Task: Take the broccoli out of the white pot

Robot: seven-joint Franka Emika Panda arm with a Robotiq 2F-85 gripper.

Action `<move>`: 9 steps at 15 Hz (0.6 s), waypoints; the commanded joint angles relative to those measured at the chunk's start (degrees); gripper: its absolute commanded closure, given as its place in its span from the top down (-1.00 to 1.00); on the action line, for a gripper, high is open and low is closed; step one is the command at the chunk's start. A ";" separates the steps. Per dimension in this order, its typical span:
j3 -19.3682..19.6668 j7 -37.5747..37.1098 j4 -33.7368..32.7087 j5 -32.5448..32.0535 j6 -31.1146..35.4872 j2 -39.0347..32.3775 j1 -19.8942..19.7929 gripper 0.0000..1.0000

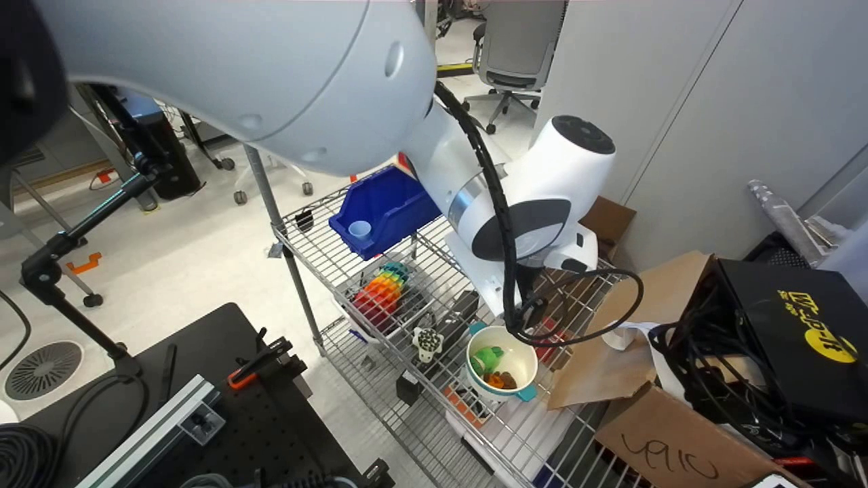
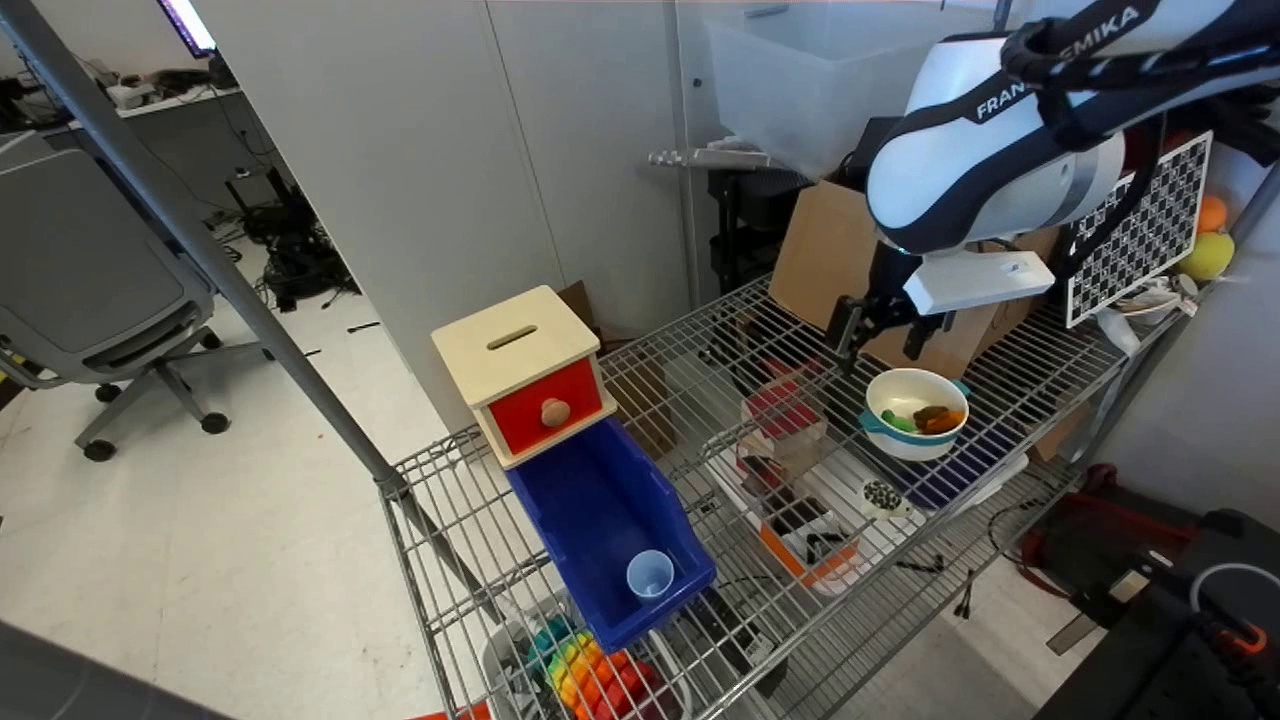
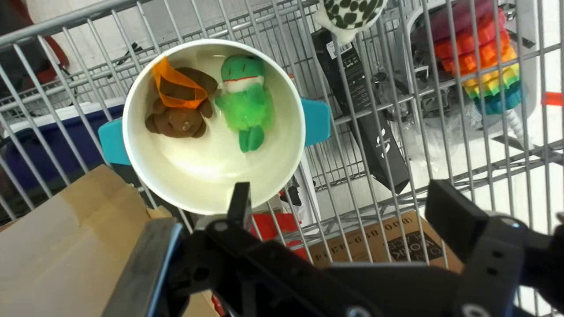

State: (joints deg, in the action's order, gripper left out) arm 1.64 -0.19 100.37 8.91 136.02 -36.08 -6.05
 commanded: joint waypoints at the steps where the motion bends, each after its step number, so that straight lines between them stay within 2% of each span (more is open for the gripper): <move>1: -0.58 -0.43 -5.38 1.67 -3.47 -4.23 -1.79 1.00; 9: 0.01 -0.85 -9.30 0.86 -7.60 -7.89 -2.93 1.00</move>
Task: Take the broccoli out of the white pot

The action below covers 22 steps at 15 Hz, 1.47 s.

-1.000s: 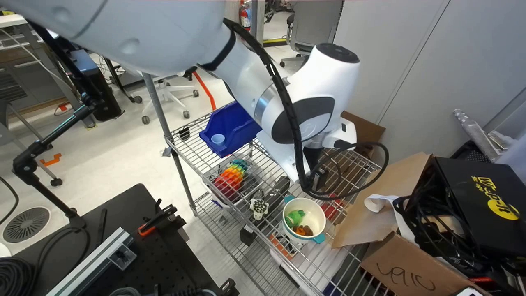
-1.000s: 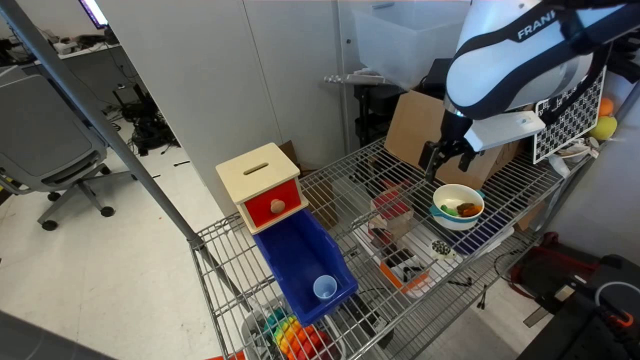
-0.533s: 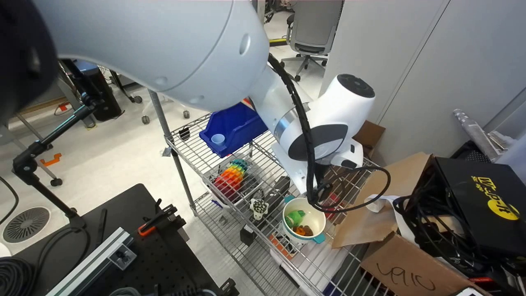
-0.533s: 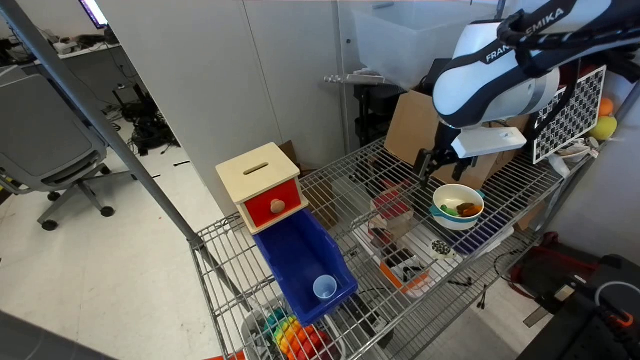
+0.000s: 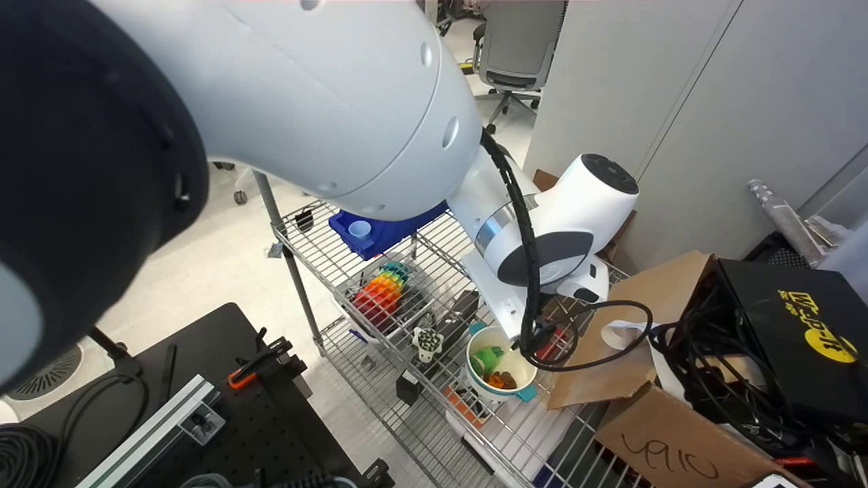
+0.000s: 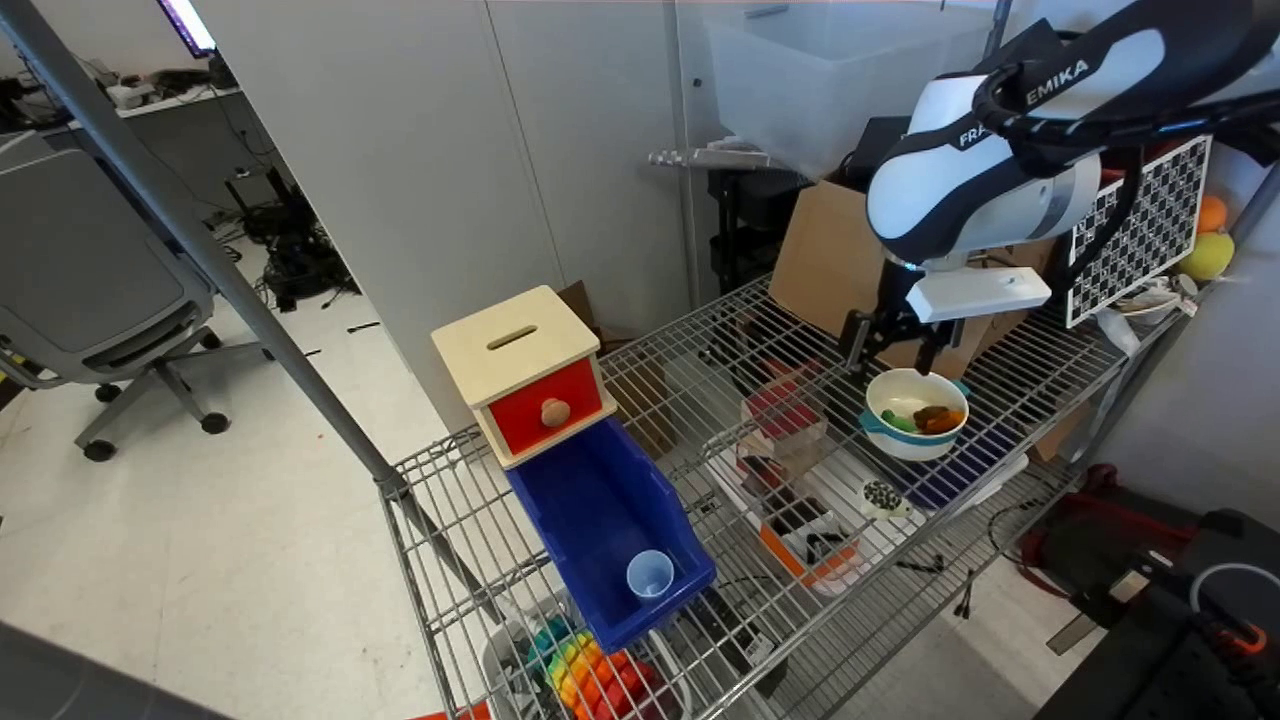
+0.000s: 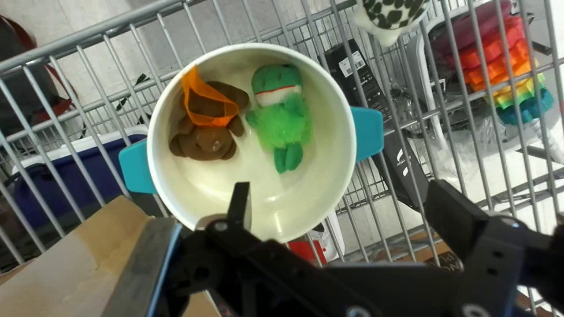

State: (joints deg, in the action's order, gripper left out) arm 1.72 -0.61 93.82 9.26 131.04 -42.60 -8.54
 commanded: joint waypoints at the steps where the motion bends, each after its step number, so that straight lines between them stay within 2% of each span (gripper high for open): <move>1: 0.01 -0.43 -2.75 0.46 -2.79 -1.44 -0.47 1.00; 10: 2.19 -1.59 -2.25 -0.87 -3.33 -2.04 -0.34 1.00; 20: 2.76 -0.93 -2.44 -0.76 -5.68 -2.11 -0.89 1.00; 21: 2.79 -0.96 -2.36 -0.75 -5.65 -2.06 -0.94 0.88; 22: 2.82 -1.00 -2.30 -0.75 -5.58 -2.04 -0.96 0.47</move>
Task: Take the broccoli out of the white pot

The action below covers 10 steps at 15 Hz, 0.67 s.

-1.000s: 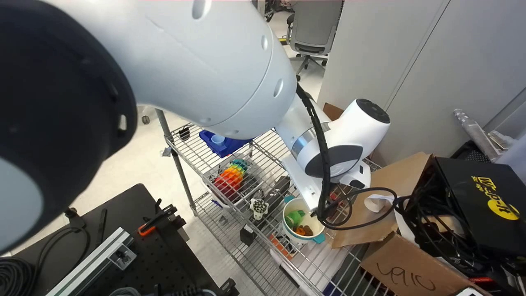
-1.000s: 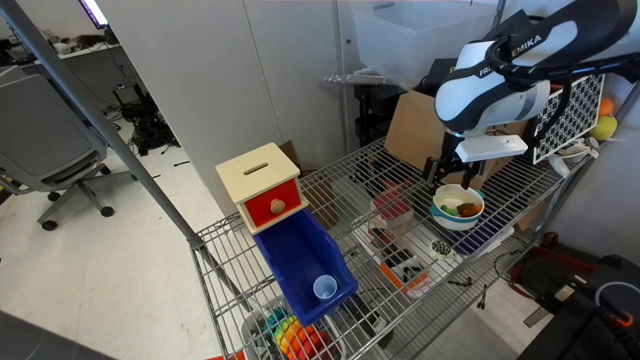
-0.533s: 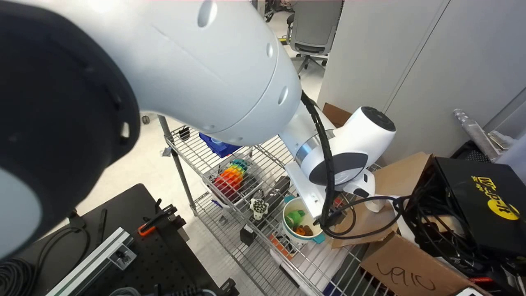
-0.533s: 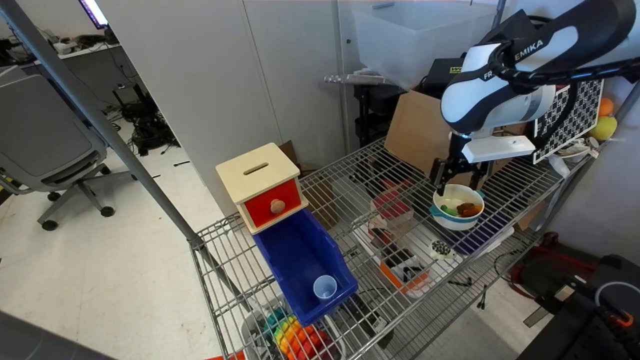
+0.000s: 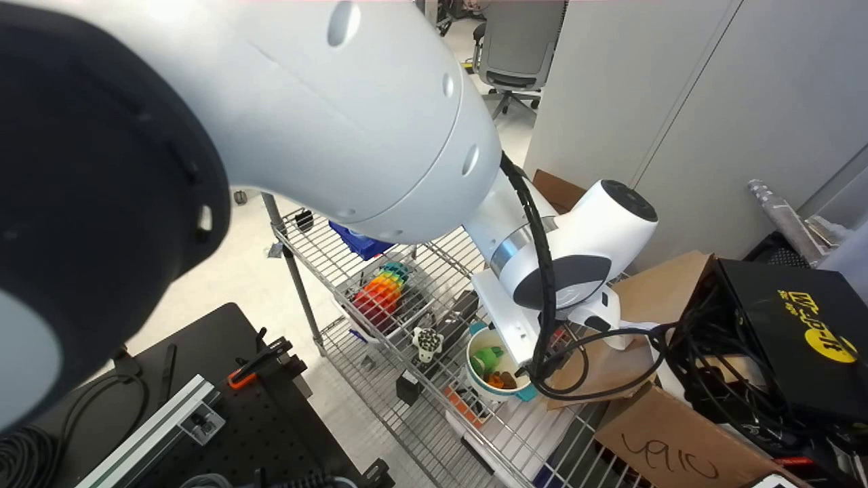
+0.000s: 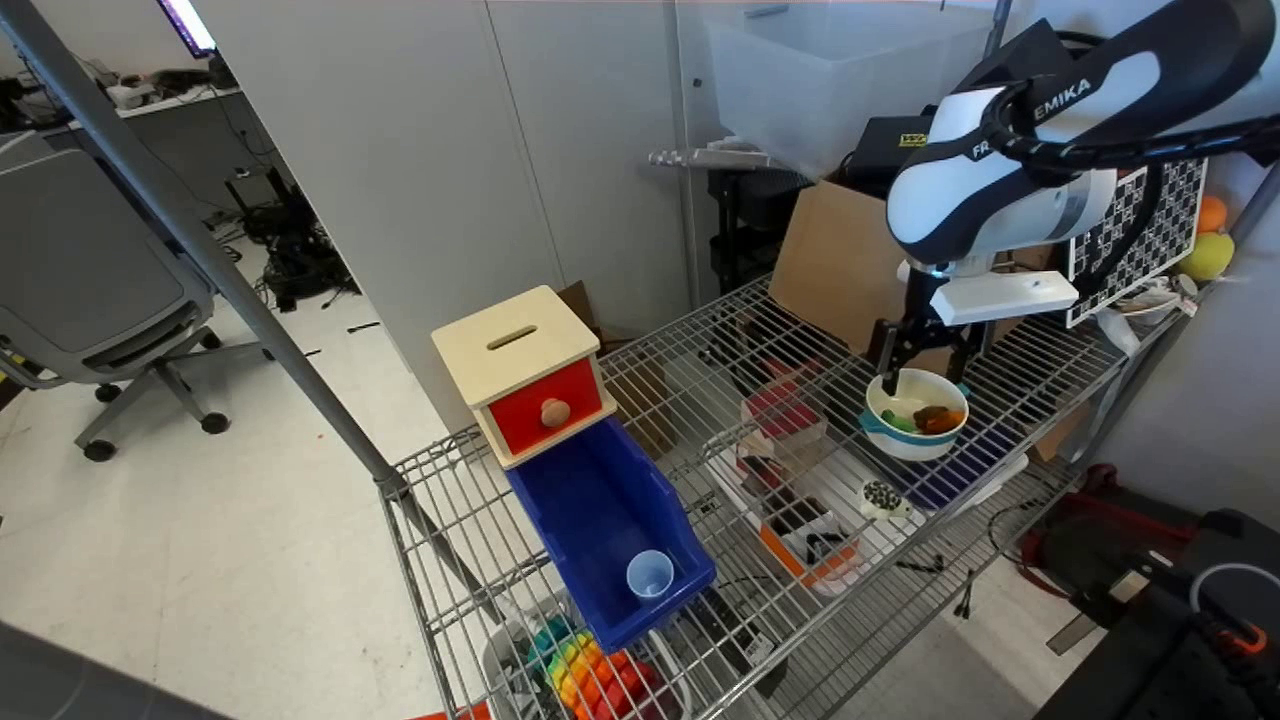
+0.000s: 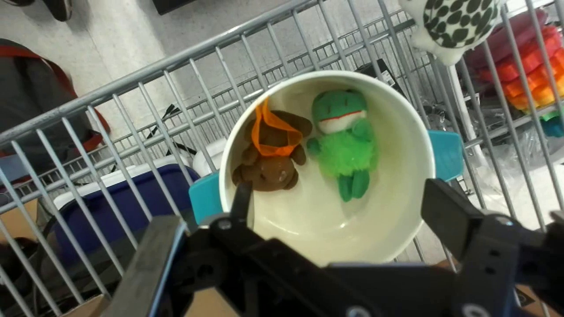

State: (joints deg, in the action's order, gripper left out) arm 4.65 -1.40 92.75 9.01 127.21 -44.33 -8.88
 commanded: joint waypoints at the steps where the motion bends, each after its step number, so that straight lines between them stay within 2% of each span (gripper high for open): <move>1: -0.12 -0.11 -1.27 -0.51 -1.73 -0.38 -0.70 0.39; 2: -0.13 -0.06 -1.33 -0.50 -1.73 -0.44 -0.75 0.37; 10: 0.22 -1.44 -4.04 -2.43 -2.01 -2.76 1.27 -0.87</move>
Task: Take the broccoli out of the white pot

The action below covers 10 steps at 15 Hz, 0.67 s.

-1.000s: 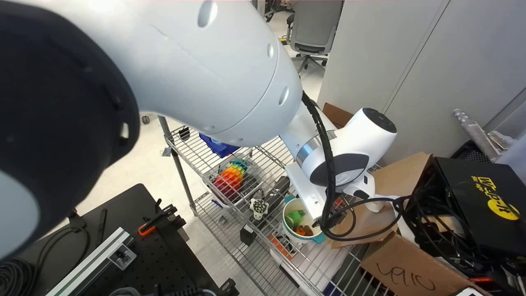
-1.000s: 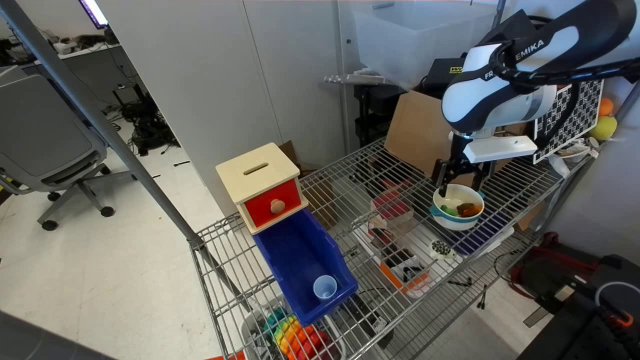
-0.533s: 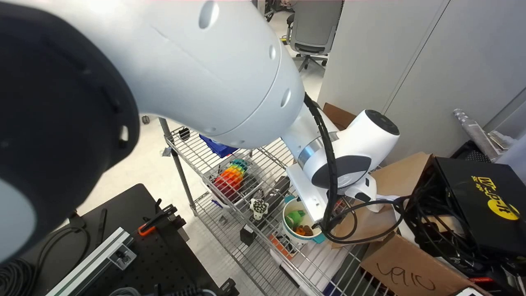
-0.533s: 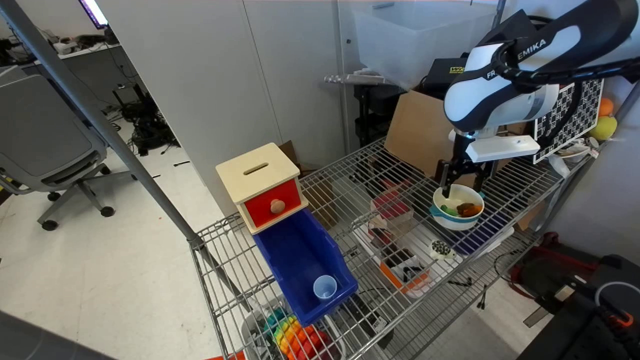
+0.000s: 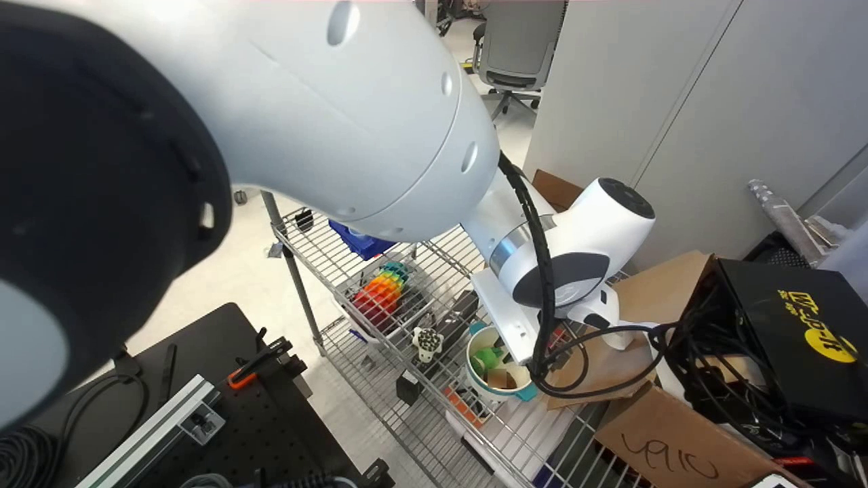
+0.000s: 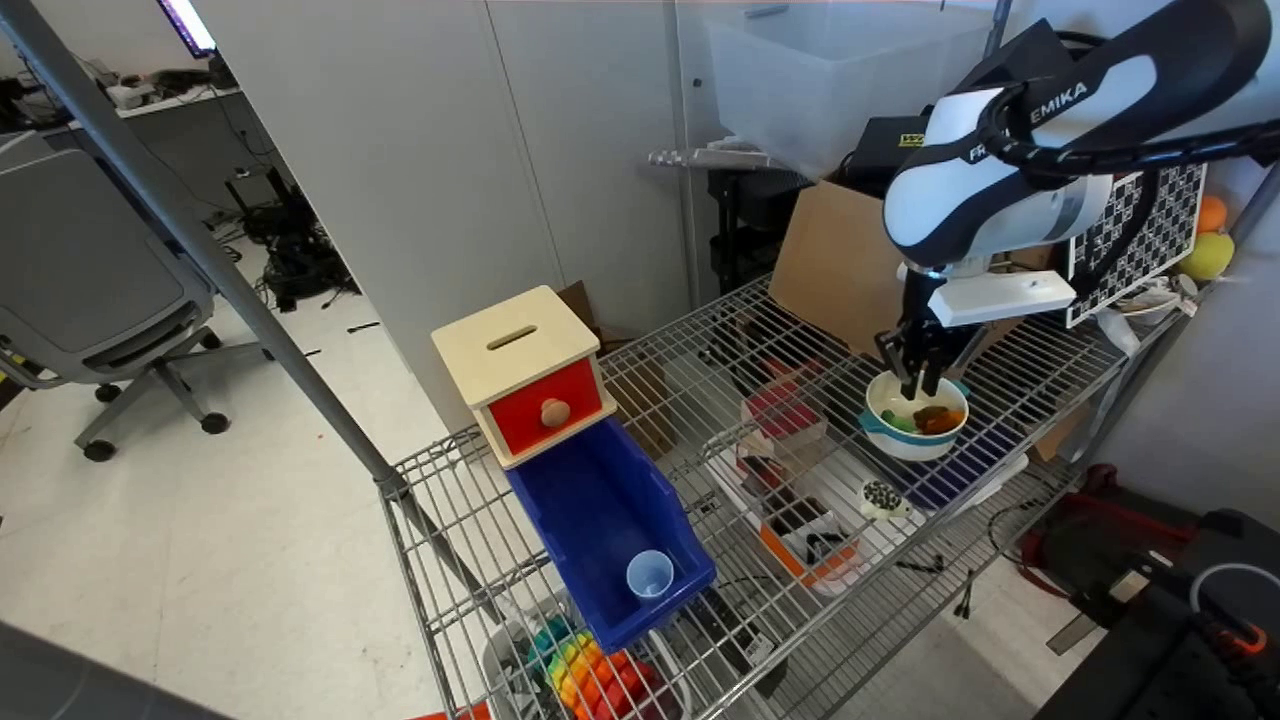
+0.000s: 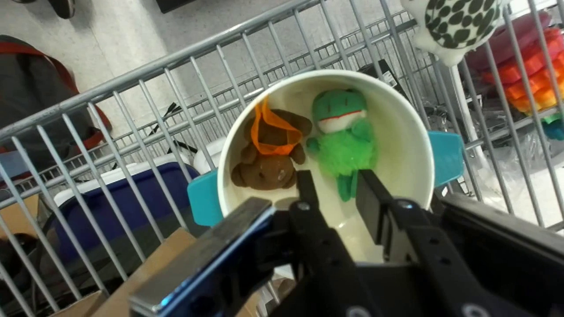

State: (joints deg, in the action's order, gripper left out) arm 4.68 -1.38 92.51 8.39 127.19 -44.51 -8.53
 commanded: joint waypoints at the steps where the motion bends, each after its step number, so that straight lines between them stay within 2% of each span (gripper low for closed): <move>1: 0.49 -2.26 -5.06 -2.45 -2.44 -3.86 1.46 -0.63; 2: 0.83 -3.22 -5.99 -3.06 -2.32 -4.97 2.01 -0.21; 6: 1.74 -6.43 -9.72 -5.87 -3.21 -8.94 3.38 0.23; 9: 1.64 -7.07 -11.93 -6.84 -4.48 -10.88 3.77 0.70; 10: 1.39 -6.90 -12.87 -6.88 -6.00 -11.40 3.66 -0.17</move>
State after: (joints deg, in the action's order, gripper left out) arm 5.68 -7.38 84.07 2.38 125.68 -53.70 -5.43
